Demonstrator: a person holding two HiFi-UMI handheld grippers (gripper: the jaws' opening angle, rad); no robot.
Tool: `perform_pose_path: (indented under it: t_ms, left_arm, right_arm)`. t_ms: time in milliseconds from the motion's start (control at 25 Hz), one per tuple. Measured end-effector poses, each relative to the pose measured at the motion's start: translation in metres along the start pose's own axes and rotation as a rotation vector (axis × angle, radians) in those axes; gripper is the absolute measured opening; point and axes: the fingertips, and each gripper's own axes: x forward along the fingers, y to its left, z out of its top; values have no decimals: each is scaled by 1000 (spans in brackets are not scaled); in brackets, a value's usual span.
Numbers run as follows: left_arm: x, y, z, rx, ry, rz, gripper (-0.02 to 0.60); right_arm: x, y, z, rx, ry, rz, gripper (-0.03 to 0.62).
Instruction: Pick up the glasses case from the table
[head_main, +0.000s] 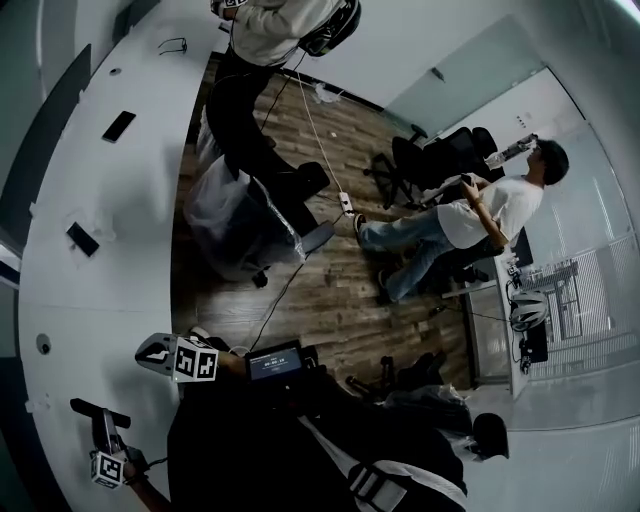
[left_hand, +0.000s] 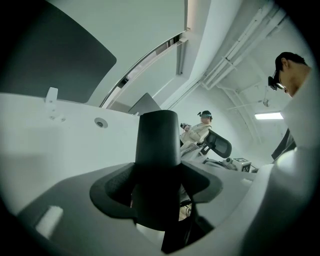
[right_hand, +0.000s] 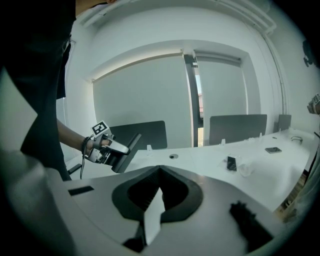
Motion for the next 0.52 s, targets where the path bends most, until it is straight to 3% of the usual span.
perform_pose_path:
  t_ms: [520]
  left_arm:
    - [-4,10,-12,-73,0,15,293]
  right_arm:
    - [-4,8,-6,5,13,6,6]
